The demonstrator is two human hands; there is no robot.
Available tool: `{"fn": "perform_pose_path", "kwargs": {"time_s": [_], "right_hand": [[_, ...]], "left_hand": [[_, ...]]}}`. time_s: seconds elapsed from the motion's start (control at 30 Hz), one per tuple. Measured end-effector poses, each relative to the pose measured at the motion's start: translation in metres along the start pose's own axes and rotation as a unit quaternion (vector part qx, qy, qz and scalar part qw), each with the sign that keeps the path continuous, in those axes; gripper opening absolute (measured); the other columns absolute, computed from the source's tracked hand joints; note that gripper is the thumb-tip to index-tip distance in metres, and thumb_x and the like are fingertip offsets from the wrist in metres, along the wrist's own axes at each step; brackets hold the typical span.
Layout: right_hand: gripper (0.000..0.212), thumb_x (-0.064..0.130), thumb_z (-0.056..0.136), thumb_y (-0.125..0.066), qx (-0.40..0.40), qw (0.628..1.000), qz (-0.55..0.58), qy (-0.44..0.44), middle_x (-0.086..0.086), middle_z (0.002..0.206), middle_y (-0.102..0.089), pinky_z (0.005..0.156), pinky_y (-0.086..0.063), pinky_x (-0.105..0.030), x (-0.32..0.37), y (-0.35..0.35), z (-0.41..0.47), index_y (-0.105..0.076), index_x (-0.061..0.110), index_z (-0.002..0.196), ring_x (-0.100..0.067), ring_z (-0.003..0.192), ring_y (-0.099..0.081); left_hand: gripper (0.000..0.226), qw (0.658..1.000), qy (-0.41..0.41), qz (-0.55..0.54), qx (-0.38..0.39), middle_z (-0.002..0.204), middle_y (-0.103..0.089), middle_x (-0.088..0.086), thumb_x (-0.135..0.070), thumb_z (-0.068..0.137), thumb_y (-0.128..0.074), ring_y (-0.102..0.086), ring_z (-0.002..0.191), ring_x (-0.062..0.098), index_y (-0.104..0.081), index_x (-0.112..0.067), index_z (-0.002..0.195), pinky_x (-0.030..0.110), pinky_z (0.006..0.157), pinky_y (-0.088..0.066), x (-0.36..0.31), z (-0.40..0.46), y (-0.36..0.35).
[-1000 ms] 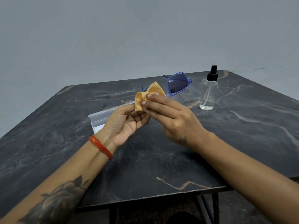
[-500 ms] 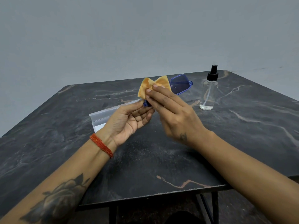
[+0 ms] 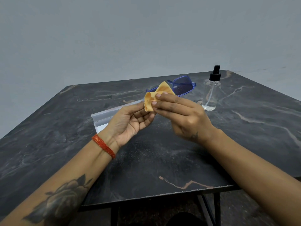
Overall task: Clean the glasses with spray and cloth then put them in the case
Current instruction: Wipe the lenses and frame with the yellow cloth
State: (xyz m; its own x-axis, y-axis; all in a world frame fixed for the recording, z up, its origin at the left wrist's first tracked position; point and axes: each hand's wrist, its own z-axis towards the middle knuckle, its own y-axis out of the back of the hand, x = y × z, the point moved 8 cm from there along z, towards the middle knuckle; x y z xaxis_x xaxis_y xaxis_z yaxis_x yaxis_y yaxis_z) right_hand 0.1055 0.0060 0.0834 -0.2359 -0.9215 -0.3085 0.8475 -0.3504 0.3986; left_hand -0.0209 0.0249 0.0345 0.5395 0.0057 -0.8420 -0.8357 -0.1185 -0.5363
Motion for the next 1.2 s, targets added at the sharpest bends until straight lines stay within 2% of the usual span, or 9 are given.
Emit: {"fn": "perform_pose_path", "kwargs": {"time_s": [0.1,0.27,0.4,0.47,0.53,0.7,0.87,1.07,1.2], "right_hand": [[0.031,-0.016,0.084,-0.045,-0.021,0.999,-0.021,-0.017,-0.016,0.105,-0.068,0.093,-0.049,-0.042,-0.009,0.006,-0.002,-0.071,-0.006,0.096,-0.032,0.107,-0.062],[0.034,-0.019,0.081,-0.047,0.005,0.997,-0.053,-0.050,-0.022,0.118,-0.061,0.101,-0.043,-0.043,-0.007,-0.003,0.003,-0.064,-0.011,0.109,-0.035,0.118,-0.054],[0.035,-0.016,0.084,-0.044,0.037,0.998,-0.039,-0.045,-0.024,0.124,-0.056,0.106,-0.038,-0.046,0.002,-0.013,0.006,-0.059,-0.013,0.115,-0.037,0.123,-0.048],[0.035,-0.016,0.084,-0.044,0.047,0.998,-0.026,-0.030,-0.023,0.124,-0.057,0.107,-0.036,-0.046,0.006,-0.017,0.006,-0.059,-0.013,0.115,-0.037,0.123,-0.048],[0.034,-0.016,0.084,-0.044,0.048,0.999,-0.016,-0.013,-0.022,0.121,-0.059,0.107,-0.037,-0.045,0.009,-0.017,0.005,-0.061,-0.012,0.113,-0.036,0.121,-0.050],[0.029,-0.012,0.086,-0.043,0.005,1.000,0.004,0.019,-0.018,0.106,-0.068,0.096,-0.047,-0.044,0.008,-0.006,0.002,-0.070,-0.009,0.095,-0.034,0.108,-0.061],[0.034,-0.010,0.087,-0.039,-0.040,0.999,-0.005,-0.008,-0.016,0.097,-0.071,0.089,-0.052,-0.042,-0.005,0.008,0.001,-0.073,-0.007,0.087,-0.032,0.100,-0.065],[0.031,-0.014,0.086,-0.042,-0.001,0.999,-0.027,-0.034,-0.022,0.115,-0.062,0.101,-0.043,-0.045,-0.001,-0.003,0.005,-0.065,-0.012,0.107,-0.037,0.116,-0.054],[0.031,-0.015,0.083,-0.048,0.030,0.999,-0.020,-0.024,-0.022,0.119,-0.060,0.107,-0.037,-0.044,0.005,-0.012,0.006,-0.062,-0.013,0.110,-0.037,0.120,-0.051]], "left_hand": [[0.016,1.000,0.002,0.000,0.002,0.068,-0.070,0.011,-0.009,0.083,-0.051,-0.068,0.060,0.014,-0.065,-0.001,0.082,0.021,0.058,-0.057,-0.001,0.000,0.000],[0.019,1.000,-0.002,0.010,0.008,0.070,-0.071,0.011,-0.011,0.074,-0.054,-0.068,0.060,0.012,-0.062,0.000,0.087,0.019,0.058,-0.056,-0.002,-0.002,-0.002],[0.012,1.000,-0.003,0.013,0.005,0.065,-0.069,0.007,-0.008,0.080,-0.052,-0.067,0.060,0.012,-0.063,-0.004,0.078,0.020,0.059,-0.056,-0.001,-0.001,-0.001],[0.023,1.000,-0.006,0.011,0.004,0.062,-0.068,0.005,-0.005,0.083,-0.049,-0.067,0.059,0.011,-0.067,-0.006,0.068,0.020,0.059,-0.056,-0.001,-0.001,0.000],[0.019,1.000,-0.004,0.001,0.006,0.062,-0.067,0.005,-0.005,0.073,-0.051,-0.066,0.058,0.011,-0.069,-0.007,0.065,0.021,0.058,-0.056,0.000,-0.002,0.000],[0.022,1.000,0.002,0.009,0.004,0.064,-0.067,0.006,-0.007,0.065,-0.053,-0.065,0.057,0.010,-0.062,0.000,0.084,0.020,0.055,-0.055,0.001,-0.001,0.000],[0.019,1.000,0.011,0.017,0.009,0.067,-0.070,0.010,-0.011,0.070,-0.055,-0.067,0.058,0.013,-0.071,-0.001,0.073,0.020,0.057,-0.056,0.002,0.000,0.000],[0.015,1.000,0.003,0.030,0.007,0.068,-0.071,0.010,-0.009,0.079,-0.052,-0.068,0.060,0.013,-0.064,-0.001,0.081,0.020,0.056,-0.056,0.000,-0.001,0.000],[0.018,1.000,0.003,0.029,0.009,0.064,-0.069,0.007,-0.007,0.075,-0.053,-0.068,0.061,0.013,-0.069,-0.006,0.067,0.020,0.057,-0.056,0.001,-0.001,0.000]]}}
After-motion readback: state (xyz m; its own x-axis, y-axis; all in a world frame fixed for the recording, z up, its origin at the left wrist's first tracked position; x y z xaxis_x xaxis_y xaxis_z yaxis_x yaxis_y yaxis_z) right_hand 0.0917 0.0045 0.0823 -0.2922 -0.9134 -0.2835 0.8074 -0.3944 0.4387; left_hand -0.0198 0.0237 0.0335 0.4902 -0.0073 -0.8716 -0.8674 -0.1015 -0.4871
